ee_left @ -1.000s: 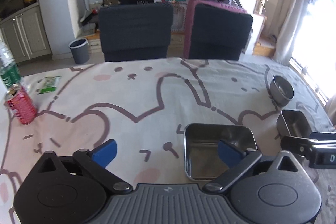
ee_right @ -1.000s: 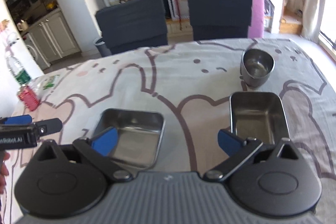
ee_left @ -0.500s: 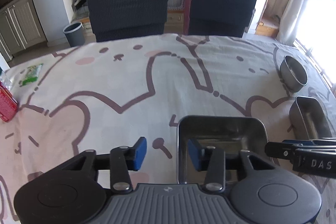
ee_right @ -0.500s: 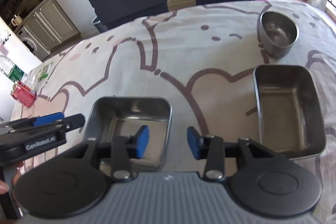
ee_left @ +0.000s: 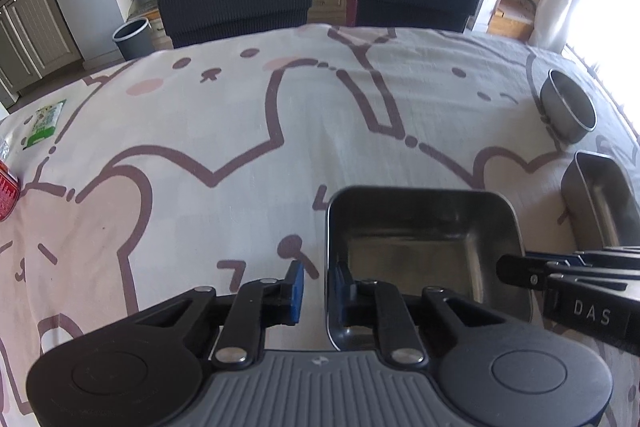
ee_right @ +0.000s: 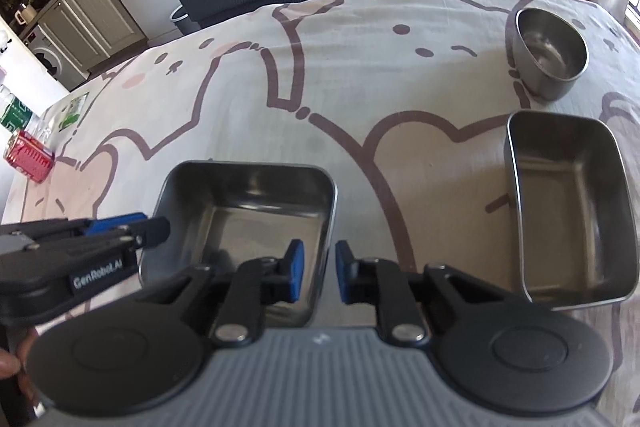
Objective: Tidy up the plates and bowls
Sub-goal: 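Close both tools on the rim of the square steel tray, then lift the square steel tray with both tools off the cloth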
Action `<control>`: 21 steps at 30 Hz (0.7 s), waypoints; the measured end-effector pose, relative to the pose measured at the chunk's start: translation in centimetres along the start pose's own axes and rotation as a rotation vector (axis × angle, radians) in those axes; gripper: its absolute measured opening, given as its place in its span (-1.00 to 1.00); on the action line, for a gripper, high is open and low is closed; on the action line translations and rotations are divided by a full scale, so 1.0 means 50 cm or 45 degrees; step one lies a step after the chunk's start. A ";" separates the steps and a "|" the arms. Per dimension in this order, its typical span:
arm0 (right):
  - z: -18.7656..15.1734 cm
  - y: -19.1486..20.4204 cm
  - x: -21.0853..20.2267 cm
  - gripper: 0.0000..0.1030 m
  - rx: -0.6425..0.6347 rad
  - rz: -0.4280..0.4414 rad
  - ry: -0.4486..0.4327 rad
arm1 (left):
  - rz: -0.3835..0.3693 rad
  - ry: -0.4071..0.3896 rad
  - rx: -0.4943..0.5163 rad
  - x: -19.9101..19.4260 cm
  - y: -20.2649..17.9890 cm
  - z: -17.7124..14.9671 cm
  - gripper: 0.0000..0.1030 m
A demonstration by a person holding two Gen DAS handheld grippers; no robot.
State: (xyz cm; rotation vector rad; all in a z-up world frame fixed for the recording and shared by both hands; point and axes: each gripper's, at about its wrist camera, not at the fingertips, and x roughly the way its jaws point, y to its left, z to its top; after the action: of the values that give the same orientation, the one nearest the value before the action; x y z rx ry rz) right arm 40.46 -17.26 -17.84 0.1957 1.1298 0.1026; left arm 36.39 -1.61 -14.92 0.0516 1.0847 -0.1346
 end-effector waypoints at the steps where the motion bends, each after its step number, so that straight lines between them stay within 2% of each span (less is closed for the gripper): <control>1: 0.000 0.001 0.002 -0.70 -0.005 0.002 0.004 | -0.004 0.008 0.001 0.002 0.000 -0.001 -0.82; 2: -0.001 0.002 0.003 -0.72 -0.012 -0.005 0.004 | -0.013 0.012 0.004 0.002 -0.001 -0.001 -0.93; 4: -0.001 0.006 0.004 -0.85 -0.031 -0.027 0.001 | -0.016 0.003 0.012 -0.003 -0.005 0.001 -0.94; 9: -0.001 0.012 -0.021 -0.89 -0.057 -0.074 -0.100 | -0.029 -0.065 -0.014 -0.031 -0.012 0.008 -0.94; 14: 0.004 -0.014 -0.067 -0.92 0.000 -0.013 -0.193 | -0.068 -0.144 -0.032 -0.077 -0.026 0.009 -0.94; 21: -0.011 -0.074 -0.166 -0.94 0.068 0.054 -0.324 | -0.179 -0.289 -0.039 -0.177 -0.066 -0.007 -0.93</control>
State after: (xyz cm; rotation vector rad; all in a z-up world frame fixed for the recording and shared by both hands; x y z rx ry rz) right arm 36.38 -22.30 -11.49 0.2722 0.8756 0.0826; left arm 31.54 -4.11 -7.18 -0.0666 0.8629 -0.2447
